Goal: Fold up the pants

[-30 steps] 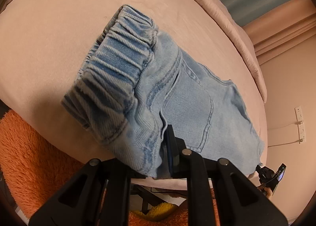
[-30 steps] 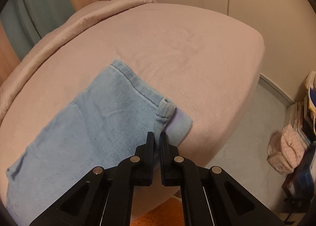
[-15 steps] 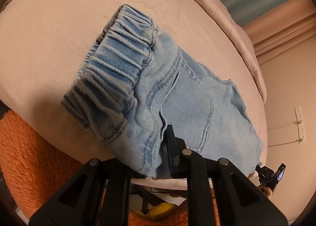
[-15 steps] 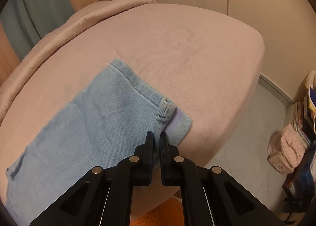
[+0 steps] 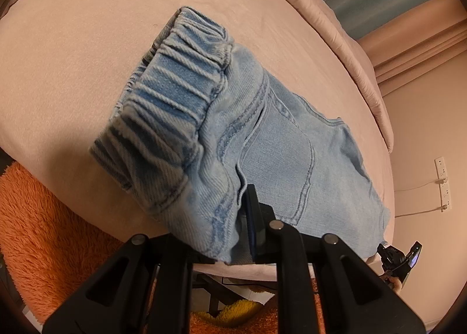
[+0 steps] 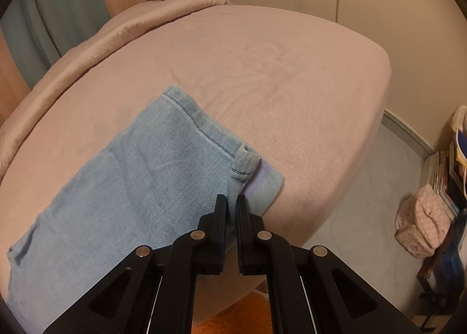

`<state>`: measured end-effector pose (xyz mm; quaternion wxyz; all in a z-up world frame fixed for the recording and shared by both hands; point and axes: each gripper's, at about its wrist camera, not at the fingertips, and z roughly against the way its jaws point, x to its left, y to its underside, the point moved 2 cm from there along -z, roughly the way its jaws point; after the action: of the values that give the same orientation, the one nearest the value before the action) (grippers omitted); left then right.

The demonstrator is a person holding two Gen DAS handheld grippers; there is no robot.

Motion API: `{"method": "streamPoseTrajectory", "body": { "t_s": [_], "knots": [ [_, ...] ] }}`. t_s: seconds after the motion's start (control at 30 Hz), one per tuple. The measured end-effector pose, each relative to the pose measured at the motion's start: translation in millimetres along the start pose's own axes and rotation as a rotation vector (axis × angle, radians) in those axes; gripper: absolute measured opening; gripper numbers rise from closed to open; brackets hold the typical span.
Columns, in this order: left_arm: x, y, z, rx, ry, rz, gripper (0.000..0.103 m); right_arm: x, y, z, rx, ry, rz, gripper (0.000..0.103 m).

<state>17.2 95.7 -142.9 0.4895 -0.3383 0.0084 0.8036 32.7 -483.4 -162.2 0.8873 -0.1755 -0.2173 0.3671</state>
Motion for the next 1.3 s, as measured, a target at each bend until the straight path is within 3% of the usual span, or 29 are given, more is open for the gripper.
{"method": "streamPoseTrajectory", "body": {
  "t_s": [0.53,0.57,0.7,0.8,0.9,1.0,1.07,1.17,1.3],
  "knots": [
    [-6.9,4.3,14.0,-0.006,-0.02,-0.047,0.018,1.6,-0.5,-0.7,0.008,0.006,-0.007,0.003],
    [-7.1,2.4,20.0,-0.009,-0.025,-0.046,0.022,1.8,-0.9,-0.7,0.009,0.008,-0.004,0.003],
    [-5.6,-5.4,47.2,-0.086,-0.06,-0.056,0.056,4.5,-2.7,2.1,0.018,0.023,0.013,0.004],
    [-3.4,-14.2,69.3,-0.149,-0.072,-0.063,0.065,8.0,-3.1,10.1,0.009,0.036,0.022,0.004],
    [2.0,-29.5,81.4,-0.185,-0.078,-0.061,0.067,19.3,-4.2,24.3,-0.017,0.044,0.055,0.007],
    [3.9,-48.2,81.3,-0.196,-0.072,-0.071,0.069,46.2,-7.0,43.8,-0.049,-0.027,0.118,0.023],
    [4.4,-59.6,75.4,-0.18,-0.063,-0.071,0.069,69.0,-7.8,56.3,-0.078,-0.088,0.176,0.044],
    [2.6,-81.9,61.0,-0.149,-0.014,-0.072,0.069,117.3,-3.5,68.0,-0.088,-0.206,0.301,0.045],
    [0.9,-99.7,25.6,-0.072,-0.002,-0.071,0.067,188.8,12.8,63.6,-0.005,-0.353,0.468,0.045]
  ]
}}
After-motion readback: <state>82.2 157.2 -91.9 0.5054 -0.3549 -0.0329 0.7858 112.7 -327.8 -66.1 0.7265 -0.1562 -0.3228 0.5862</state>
